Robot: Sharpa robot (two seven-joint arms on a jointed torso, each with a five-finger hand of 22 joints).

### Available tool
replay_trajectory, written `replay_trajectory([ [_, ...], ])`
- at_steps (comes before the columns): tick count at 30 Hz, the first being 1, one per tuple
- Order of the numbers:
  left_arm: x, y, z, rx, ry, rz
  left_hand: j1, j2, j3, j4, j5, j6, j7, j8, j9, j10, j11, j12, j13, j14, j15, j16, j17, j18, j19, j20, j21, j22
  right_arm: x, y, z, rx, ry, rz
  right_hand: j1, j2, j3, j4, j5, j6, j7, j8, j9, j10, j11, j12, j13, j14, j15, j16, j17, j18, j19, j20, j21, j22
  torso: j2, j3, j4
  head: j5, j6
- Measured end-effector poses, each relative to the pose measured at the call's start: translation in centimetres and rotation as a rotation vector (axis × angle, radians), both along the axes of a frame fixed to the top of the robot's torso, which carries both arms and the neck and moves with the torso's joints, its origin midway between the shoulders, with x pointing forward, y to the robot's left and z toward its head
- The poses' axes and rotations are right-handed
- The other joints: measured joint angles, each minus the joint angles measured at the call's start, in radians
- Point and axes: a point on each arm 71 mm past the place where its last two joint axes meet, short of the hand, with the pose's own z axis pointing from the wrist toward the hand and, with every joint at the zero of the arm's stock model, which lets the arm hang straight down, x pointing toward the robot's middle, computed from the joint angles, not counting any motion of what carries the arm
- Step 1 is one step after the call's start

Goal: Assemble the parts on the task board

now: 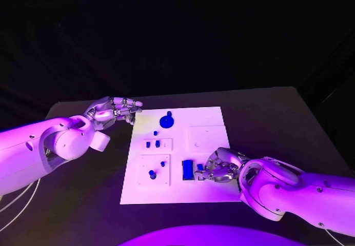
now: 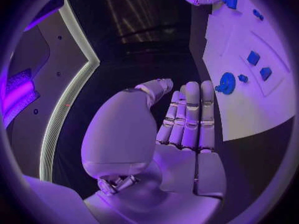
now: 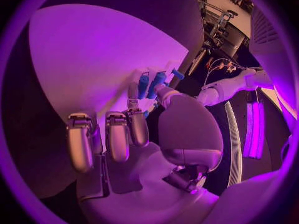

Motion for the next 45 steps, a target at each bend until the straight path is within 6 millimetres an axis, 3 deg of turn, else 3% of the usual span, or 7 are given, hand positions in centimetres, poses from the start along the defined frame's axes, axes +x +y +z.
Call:
replay_trajectory([
  [9,0.06,0.17,-0.05,0.003,0.002,0.004,0.0,0.0,0.0,0.0,0.0,0.0,0.0,0.0,0.0,0.0,0.0,0.0,0.0,0.0,0.0,0.0,0.0,0.0,0.0,0.0,0.0,0.0,-0.24,0.0,0.19,0.005,-0.002,0.009,0.0,0.0,-0.003,-0.003,0.0,0.0,0.0,0.0,0.001,0.004,-0.004,0.004,0.0,0.0,0.0,0.004,0.001,0.0,0.0,0.0,0.0,0.0,0.001,0.0,0.0003,-0.001,-0.003],
  [17,0.07,0.2,-0.07,0.004,0.004,0.005,0.0,0.0,0.003,0.003,0.0,0.0,0.0,0.0,0.0,0.0,0.0,0.0,0.0,0.0,0.0,0.0,0.0,0.0,0.0,0.0,0.0,-0.001,-0.27,-0.04,0.16,0.005,0.004,0.016,0.037,0.019,-0.016,-0.016,0.0,0.0,0.0,0.004,0.002,0.004,-0.004,0.004,0.0,0.0,0.0,0.004,0.001,0.0,0.0,0.0,0.0,0.0,0.001,-0.0006,0.0005,0.0,-0.005],
  [23,0.07,0.21,-0.09,0.005,0.005,0.005,0.0,0.0,0.003,0.003,0.0,0.0,0.0,0.0,0.0,0.0,0.0,0.0,0.0,0.0,0.0,0.0,0.0,0.0,0.0,0.0,0.0,-0.001,-0.13,-0.28,-0.04,-0.009,0.013,0.021,0.121,0.009,-0.017,-0.052,0.0,0.0,0.0,0.004,0.001,0.004,-0.004,0.004,0.0,0.0,0.0,0.004,0.001,0.0,0.0,0.0,0.0,0.0,0.001,-0.0006,0.0006,0.0,-0.005],
  [29,0.08,0.25,-0.1,0.006,0.006,0.006,0.004,0.004,0.003,0.003,0.0,0.0,0.0,0.0,-0.001,0.0,0.0,0.0,0.0,0.0,0.0,0.0,0.0,0.0,0.0,0.0,0.0,-0.001,-0.12,-0.17,-0.19,-0.021,0.023,0.039,0.152,-0.015,-0.024,-0.069,0.0,0.0,0.0,0.004,-0.003,0.004,-0.004,0.004,0.0,0.0,0.0,0.004,0.001,0.0,0.0,0.0,0.0,0.0,0.001,-0.0006,0.0011,0.001,-0.005],
  [40,0.07,0.25,-0.12,0.007,0.008,0.006,0.004,0.004,0.003,0.003,0.0,0.0,0.0,0.0,-0.001,0.0,0.0,0.0,-0.001,0.0,0.0,0.0,-0.001,0.0,0.0,0.0,0.0,-0.001,0.42,-0.18,-0.51,-0.043,0.021,0.047,0.157,-0.009,-0.027,-0.067,0.0,0.005,-0.005,0.012,-0.002,0.004,-0.003,0.004,0.0,0.0,0.0,0.004,0.0,0.0,0.0,0.0,0.0,0.0,0.001,-0.0012,0.0012,0.001,-0.006],
  [45,0.07,0.26,-0.13,0.008,0.009,0.006,0.004,0.004,0.003,0.003,0.0,0.0,0.0,0.0,-0.001,0.0,0.0,0.0,-0.001,0.0,0.0,0.0,-0.001,0.0,0.0,0.0,0.0,-0.001,0.6,-0.13,-0.54,-0.045,0.016,0.046,0.141,0.006,-0.036,-0.036,-0.001,0.007,-0.007,0.009,-0.002,0.004,-0.003,0.007,0.0,0.0,0.0,0.004,0.0,0.0,0.0,0.0,0.0,0.0,0.001,-0.0007,0.0015,0.001,-0.006],
])
